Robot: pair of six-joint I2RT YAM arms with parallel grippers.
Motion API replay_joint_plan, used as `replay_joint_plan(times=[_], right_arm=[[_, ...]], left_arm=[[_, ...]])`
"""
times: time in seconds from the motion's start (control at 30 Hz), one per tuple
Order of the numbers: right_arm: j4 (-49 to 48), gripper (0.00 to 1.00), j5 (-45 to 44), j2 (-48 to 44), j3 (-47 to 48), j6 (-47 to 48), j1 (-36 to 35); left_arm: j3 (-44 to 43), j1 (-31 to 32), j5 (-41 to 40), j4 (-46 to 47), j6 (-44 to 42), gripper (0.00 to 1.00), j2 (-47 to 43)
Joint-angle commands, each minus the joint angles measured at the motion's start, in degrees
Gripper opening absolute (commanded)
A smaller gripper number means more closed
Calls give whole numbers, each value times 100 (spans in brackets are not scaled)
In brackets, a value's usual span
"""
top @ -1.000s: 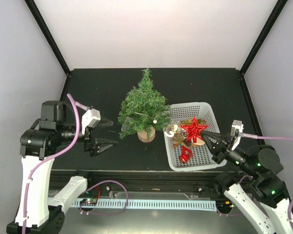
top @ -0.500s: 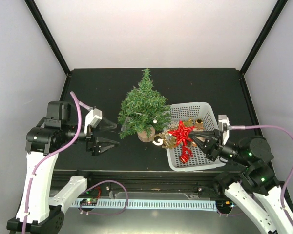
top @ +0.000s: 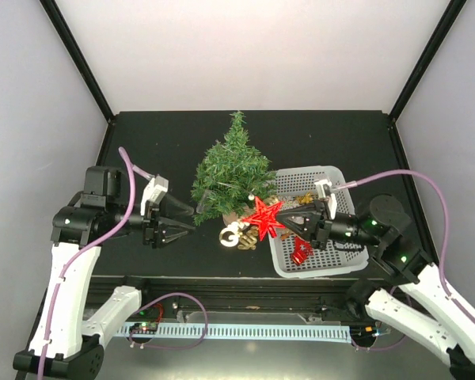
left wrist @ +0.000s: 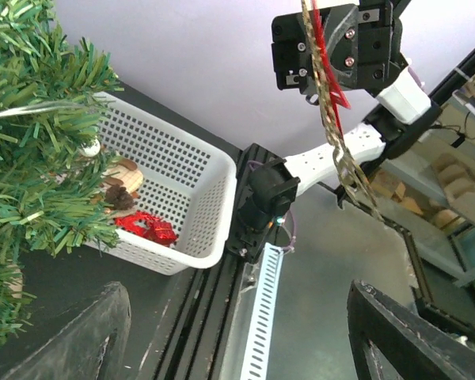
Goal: Decorate the small christmas tree
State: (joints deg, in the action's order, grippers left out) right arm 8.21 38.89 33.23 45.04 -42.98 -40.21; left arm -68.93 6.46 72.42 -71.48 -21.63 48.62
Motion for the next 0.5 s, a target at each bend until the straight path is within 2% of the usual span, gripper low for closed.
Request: replay_joint_plan(times=[0.0, 0.23, 0.47], right_arm=[[283, 1, -794, 542, 516, 465, -770], [339, 1, -1789, 1395, 903, 632, -1679], [167, 1, -2135, 1905, 935, 518, -1972]], left_arm=[[115, 1, 404, 257, 256, 74, 2], [230, -44, 710, 258, 392, 66, -54], [467, -87, 800, 519, 613, 54, -257]])
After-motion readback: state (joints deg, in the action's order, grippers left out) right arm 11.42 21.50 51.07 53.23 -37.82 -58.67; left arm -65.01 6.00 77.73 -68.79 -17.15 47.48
